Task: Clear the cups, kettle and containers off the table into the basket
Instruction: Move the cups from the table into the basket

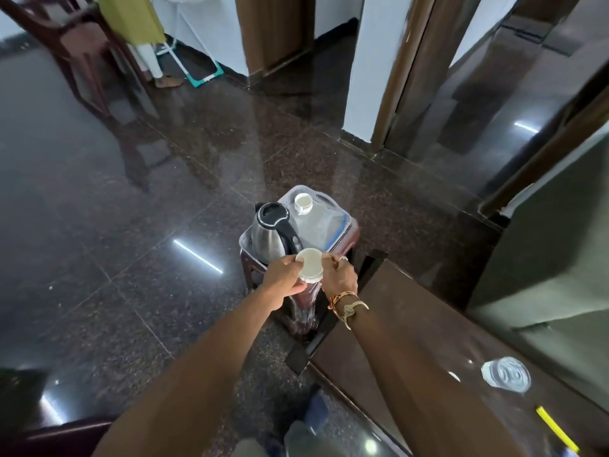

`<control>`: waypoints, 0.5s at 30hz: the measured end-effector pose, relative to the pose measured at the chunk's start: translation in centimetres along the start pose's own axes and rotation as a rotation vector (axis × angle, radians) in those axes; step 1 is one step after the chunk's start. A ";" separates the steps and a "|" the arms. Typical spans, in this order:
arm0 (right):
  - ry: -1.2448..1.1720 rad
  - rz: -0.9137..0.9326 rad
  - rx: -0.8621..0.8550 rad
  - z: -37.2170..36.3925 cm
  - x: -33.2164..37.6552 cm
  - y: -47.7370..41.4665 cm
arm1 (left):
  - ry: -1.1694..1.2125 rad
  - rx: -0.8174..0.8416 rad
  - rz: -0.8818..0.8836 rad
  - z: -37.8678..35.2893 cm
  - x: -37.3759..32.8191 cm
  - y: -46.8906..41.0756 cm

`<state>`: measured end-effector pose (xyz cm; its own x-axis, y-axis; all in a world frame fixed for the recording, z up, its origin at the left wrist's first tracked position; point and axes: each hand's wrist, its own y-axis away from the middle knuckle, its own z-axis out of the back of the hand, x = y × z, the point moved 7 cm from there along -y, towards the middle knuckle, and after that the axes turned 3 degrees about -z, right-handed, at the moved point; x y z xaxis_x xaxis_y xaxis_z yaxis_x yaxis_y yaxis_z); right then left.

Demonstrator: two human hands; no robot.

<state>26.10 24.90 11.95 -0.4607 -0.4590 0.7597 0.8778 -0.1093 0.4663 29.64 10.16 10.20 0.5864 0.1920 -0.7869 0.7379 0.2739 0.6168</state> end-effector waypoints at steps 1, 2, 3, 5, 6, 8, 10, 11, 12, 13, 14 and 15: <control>-0.007 0.001 -0.006 0.5 0.5 -0.6 | -0.009 0.015 -0.013 -0.7 -0.8 -0.6; -0.015 0.001 -0.014 1.0 1.1 -1.2 | -0.020 0.031 -0.021 -1.3 -1.7 -1.1; -0.018 0.000 -0.021 1.5 1.7 -1.9 | -0.015 0.037 -0.020 -1.9 -2.6 -1.6; -0.020 0.002 -0.027 2.6 3.3 -3.3 | -0.013 0.041 -0.026 -3.0 -4.6 -2.4; -0.026 0.006 -0.030 3.1 4.1 -4.0 | -0.016 0.043 -0.038 -3.4 -5.5 -2.9; -0.039 0.011 -0.034 3.9 5.2 -5.1 | -0.018 0.047 -0.061 -4.1 -6.7 -4.0; -0.039 0.018 -0.035 4.2 5.6 -5.9 | -0.048 0.061 -0.076 -4.5 -7.3 -5.1; -0.035 0.018 -0.031 4.1 5.6 -6.3 | -0.064 0.083 -0.087 -4.7 -7.4 -5.5; -0.032 0.012 -0.028 3.8 5.4 -6.6 | -0.096 0.110 -0.098 -4.8 -7.3 -5.8; -0.031 0.002 -0.027 3.4 5.0 -6.8 | -0.118 0.128 -0.102 -4.9 -7.0 -6.2; -0.029 -0.011 -0.027 3.0 4.5 -7.0 | -0.141 0.129 -0.098 -4.8 -6.6 -6.6; -0.026 -0.030 -0.028 2.5 4.1 -7.3 | -0.155 0.129 -0.088 -4.7 -6.2 -7.1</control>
<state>17.52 25.99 12.80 -0.4895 -0.4325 0.7572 0.8669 -0.1477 0.4761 19.22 11.44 10.64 0.5552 0.0225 -0.8314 0.8192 0.1583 0.5513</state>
